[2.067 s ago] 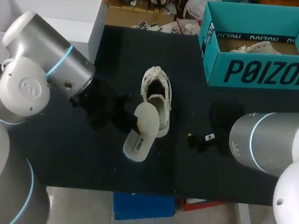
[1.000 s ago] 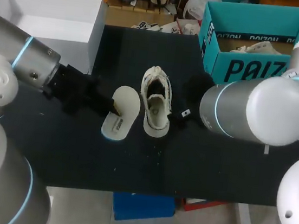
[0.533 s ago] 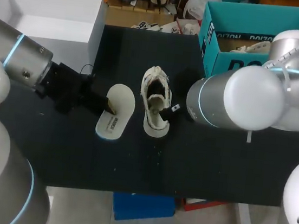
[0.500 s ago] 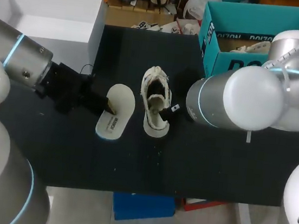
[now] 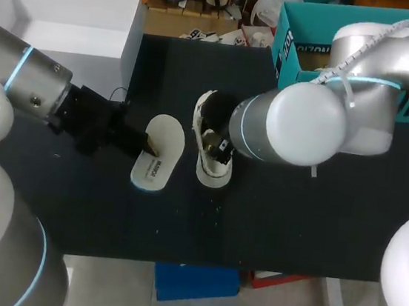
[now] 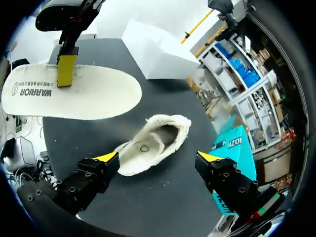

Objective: Take the shoe out of the shoebox, open the shoe tongue, remove and reinsert the insole, then place the shoe into the shoebox

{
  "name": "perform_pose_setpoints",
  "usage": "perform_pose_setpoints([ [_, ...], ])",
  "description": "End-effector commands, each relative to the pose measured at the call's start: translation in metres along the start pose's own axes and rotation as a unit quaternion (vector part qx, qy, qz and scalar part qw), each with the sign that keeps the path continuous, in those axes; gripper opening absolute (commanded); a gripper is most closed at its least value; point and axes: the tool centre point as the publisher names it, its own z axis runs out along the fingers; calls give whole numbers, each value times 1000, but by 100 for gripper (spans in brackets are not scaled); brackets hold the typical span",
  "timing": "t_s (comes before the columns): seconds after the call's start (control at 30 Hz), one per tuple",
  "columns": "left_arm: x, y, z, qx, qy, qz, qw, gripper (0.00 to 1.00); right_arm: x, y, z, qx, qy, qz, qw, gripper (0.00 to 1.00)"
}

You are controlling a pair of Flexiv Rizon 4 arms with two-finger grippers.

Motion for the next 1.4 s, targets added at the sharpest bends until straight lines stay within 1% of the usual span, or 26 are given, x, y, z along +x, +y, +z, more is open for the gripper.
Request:
perform_pose_setpoints([
  [0.03, 1, -1, 0, -2, 0, 1, 1000, 0, 13, 10, 33, 11, -3, -45, 999, 100],
  [0.1, 1, -1, 0, -2, 0, 1, 1000, 0, 15, 9, 37, 9, -2, -51, 999, 100],
  [0.17, 1, -1, 0, -2, 0, 1, 1000, 0, 18, 9, 42, 10, 0, -71, 997, 83],
  [0.2, 1, -1, 0, -2, 0, 1, 1000, 0, 19, 9, 44, 11, 0, -77, 997, 79],
  [0.23, 1, -1, 0, -2, 0, 1, 1000, 0, 20, 8, 47, 10, 1, -81, 997, 70],
  [0.27, 1, -1, 0, -2, 0, 1, 1000, 0, 21, 7, 50, 12, 3, -88, 996, 65],
  [0.3, 1, -1, 0, -2, 0, 1, 1000, 0, 21, 6, 53, 14, 2, -96, 995, 63],
  [0.33, 1, -1, 0, -2, 0, 1, 1000, 0, 21, 6, 54, 13, 1, -98, 995, 62],
  [0.37, 1, -1, 0, -2, 0, 1, 1000, 0, 22, 7, 56, 15, 0, -106, 994, 64],
  [0.4, 1, -1, 0, -2, 0, 1, 1000, 0, 22, 7, 58, 17, -1, -115, 993, 70],
  [0.43, 1, -1, 0, -2, 0, 1, 1000, 0, 22, 7, 60, 18, -2, -120, 993, 71],
  [0.47, 1, -1, 0, -2, 0, 1, 1000, 0, 22, 6, 63, 23, -4, -130, 991, 65],
  [0.57, 1, -1, 0, -2, 0, 1, 1000, 0, 20, 5, 69, 35, -20, -151, 988, 65],
  [0.6, 1, -1, 0, -2, 0, 1, 1000, 0, 19, 4, 71, 39, -26, -157, 986, 58],
  [0.63, 1, -1, 0, -2, 0, 1, 1000, 0, 17, 4, 73, 42, -30, -162, 985, 52],
  [0.67, 1, -1, 0, -2, 0, 1, 1000, 0, 16, 3, 74, 43, -32, -164, 985, 50],
  [0.8, 1, -1, 0, -2, 0, 1, 1000, 0, 12, 5, 79, 47, -40, -170, 984, 47],
  [1.07, 1, -1, 0, -2, 0, 1, 1000, 0, 9, -3, 95, 50, -40, -171, 983, 48],
  [1.23, 1, -1, 0, -2, 0, 1, 1000, 0, 8, -8, 103, 52, -41, -167, 984, 44],
  [1.4, 1, -1, 0, -2, 0, 1, 1000, 0, 6, -10, 109, 51, -46, -164, 984, 45],
])
